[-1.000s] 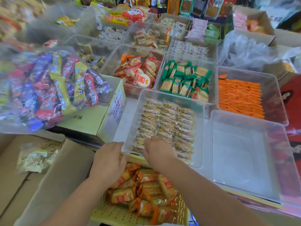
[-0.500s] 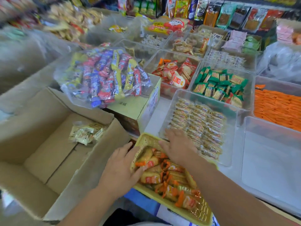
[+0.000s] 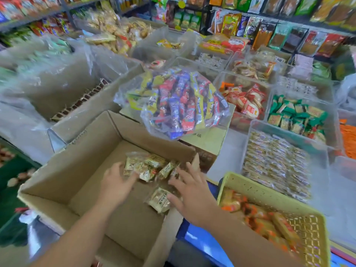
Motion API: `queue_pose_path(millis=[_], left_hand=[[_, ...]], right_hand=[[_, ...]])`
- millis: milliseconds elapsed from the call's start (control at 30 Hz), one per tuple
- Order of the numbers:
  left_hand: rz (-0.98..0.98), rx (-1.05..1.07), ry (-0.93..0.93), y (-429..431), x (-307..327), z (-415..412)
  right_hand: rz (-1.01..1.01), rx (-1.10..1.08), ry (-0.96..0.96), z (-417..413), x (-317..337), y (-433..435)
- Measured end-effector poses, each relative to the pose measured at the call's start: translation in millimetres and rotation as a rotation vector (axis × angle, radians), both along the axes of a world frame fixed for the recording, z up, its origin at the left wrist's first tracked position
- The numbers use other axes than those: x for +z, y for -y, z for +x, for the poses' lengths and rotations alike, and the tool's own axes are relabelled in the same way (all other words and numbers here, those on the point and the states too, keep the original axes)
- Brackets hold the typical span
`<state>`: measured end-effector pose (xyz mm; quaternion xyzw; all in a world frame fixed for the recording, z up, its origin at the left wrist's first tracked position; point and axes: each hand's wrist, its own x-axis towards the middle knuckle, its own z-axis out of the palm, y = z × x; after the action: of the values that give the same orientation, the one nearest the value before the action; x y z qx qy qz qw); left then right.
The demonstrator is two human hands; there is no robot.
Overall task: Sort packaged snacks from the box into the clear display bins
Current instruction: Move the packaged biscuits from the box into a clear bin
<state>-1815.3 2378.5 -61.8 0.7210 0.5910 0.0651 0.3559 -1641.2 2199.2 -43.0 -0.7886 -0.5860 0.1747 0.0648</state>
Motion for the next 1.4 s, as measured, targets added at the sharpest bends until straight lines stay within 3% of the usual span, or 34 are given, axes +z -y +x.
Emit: queue_pose_path(millis=[233,367,467,600,767,1000,1167,1400], left_hand=[[-0.379,0.422,0.219,-76,-65,31],[-0.455,0.449,0.178,-97,-91,52],[-0.477,0.33,0.138,-96,-92,74],[-0.65,0.314,0.303,-87,-90,88],[-0.811,0.411,0.307,-73,-96,91],[-0.732,0.561,0.408,-64,-86,83],[-0.792,0.622,0.509,-58,-80,54],[-0.536,0.704,0.757,-40,-36,21]], right_hand=[[-0.083,-0.084,0.015,-11,-12,-7],[-0.143,-0.125,-0.022,-13,-5,-8],[-0.165,-0.136,-0.045,-15,0,-13],[-0.165,-0.153,-0.052,-15,1,-15],[-0.153,-0.16,-0.065,-16,0,-16],[-0.163,-0.159,-0.071,-14,0,-14],[-0.13,-0.146,-0.078,-13,-4,-11],[-0.07,-0.109,-0.123,-8,-2,-8]])
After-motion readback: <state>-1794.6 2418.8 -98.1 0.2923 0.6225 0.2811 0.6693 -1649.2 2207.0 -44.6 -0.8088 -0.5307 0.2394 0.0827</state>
